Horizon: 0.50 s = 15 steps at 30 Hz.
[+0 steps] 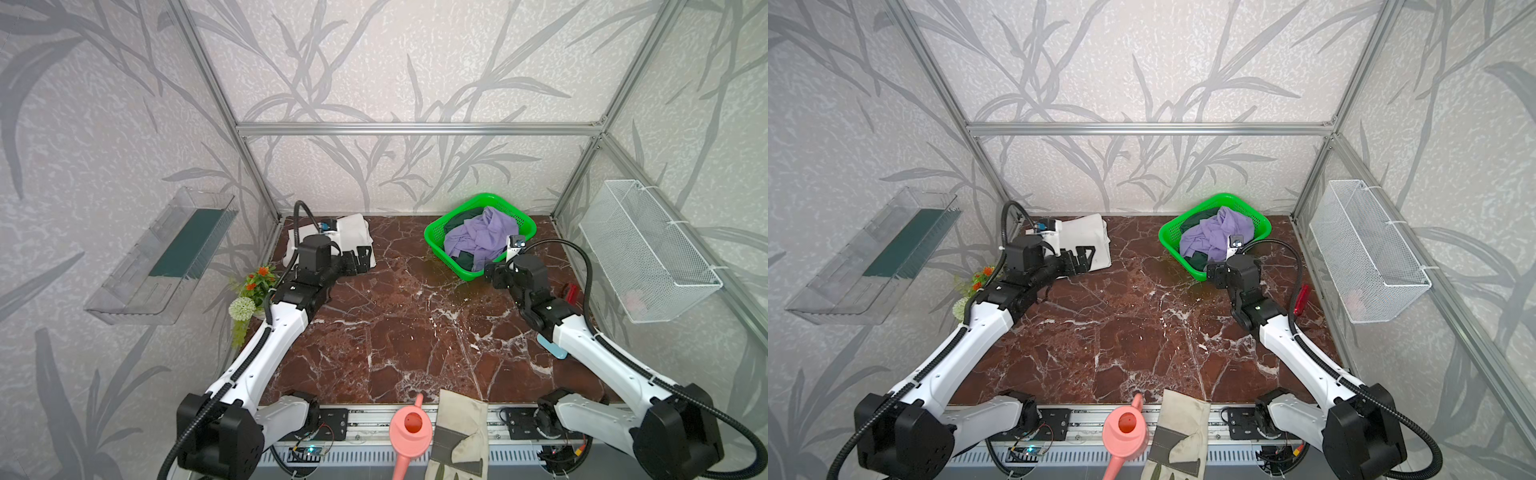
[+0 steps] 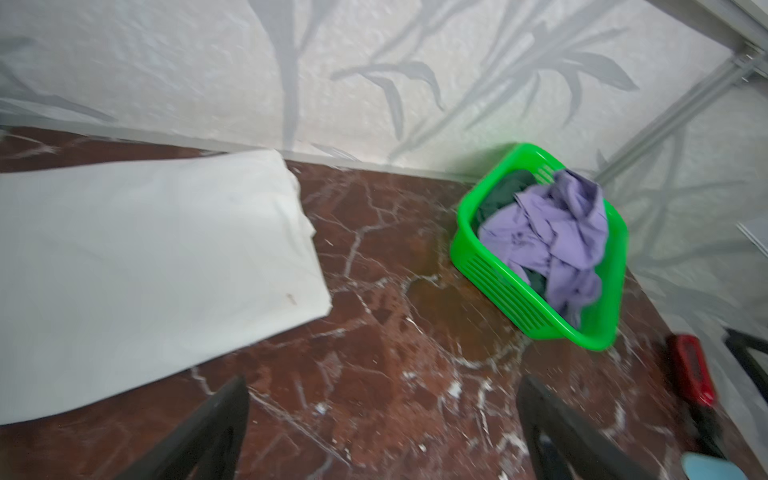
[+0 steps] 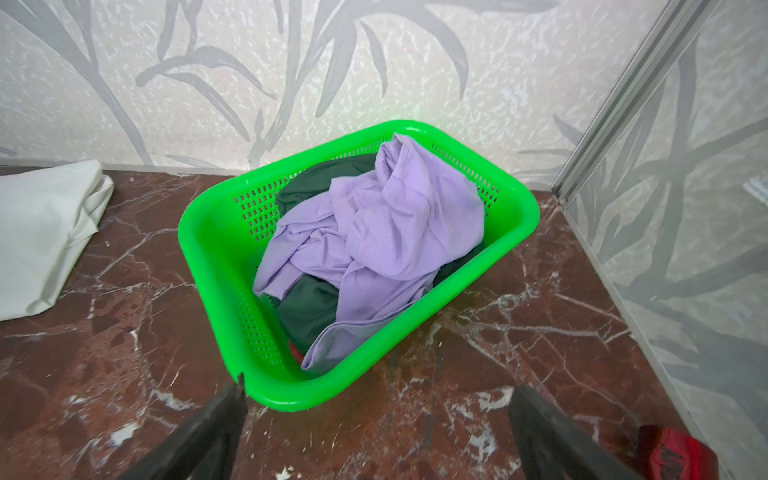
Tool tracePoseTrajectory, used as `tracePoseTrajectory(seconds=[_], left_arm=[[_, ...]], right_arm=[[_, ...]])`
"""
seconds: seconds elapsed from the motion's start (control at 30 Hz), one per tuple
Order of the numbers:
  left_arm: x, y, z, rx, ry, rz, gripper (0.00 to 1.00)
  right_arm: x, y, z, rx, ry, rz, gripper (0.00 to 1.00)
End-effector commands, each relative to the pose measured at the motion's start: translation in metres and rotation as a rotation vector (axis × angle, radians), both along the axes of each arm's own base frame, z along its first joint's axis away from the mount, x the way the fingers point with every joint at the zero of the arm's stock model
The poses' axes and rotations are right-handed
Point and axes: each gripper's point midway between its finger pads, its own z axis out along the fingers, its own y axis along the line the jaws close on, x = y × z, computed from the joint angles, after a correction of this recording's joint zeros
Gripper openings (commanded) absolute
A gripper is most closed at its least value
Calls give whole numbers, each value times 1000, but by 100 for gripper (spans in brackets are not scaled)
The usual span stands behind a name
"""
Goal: Fold and stack the t-shirts
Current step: 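Raise the left arm over the table while the right gripper reaches into the green basket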
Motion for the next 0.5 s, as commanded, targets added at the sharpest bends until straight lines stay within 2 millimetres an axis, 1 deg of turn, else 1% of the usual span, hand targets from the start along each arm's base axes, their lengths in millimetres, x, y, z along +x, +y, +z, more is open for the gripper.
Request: tracePoseTrajectory(seconds=[0.0,0.1,0.17,0.23,0.33,0.4,0.47], left_arm=[[-43,-32,-11,-6,157,-196,99],[-45,-49,4,-19,107,-267,99],[-41,-60,7,-10,89,-303,99],[-35,-68,8,0,83,-339,99],[-31,-83,5,-25,69,-421,99],[-27,-93,5,-68,60,-455,99],[-18,-100,7,-100,52,-459,99]], right_arm=[[-28,9,-30,76,219,31,99],[-31,18,-29,118,240,67,99],[-28,29,-28,141,244,113,99],[-21,40,-28,121,257,153,99],[-4,59,-30,57,270,215,96],[11,71,-32,-4,269,254,94],[27,83,-34,-72,271,291,91]])
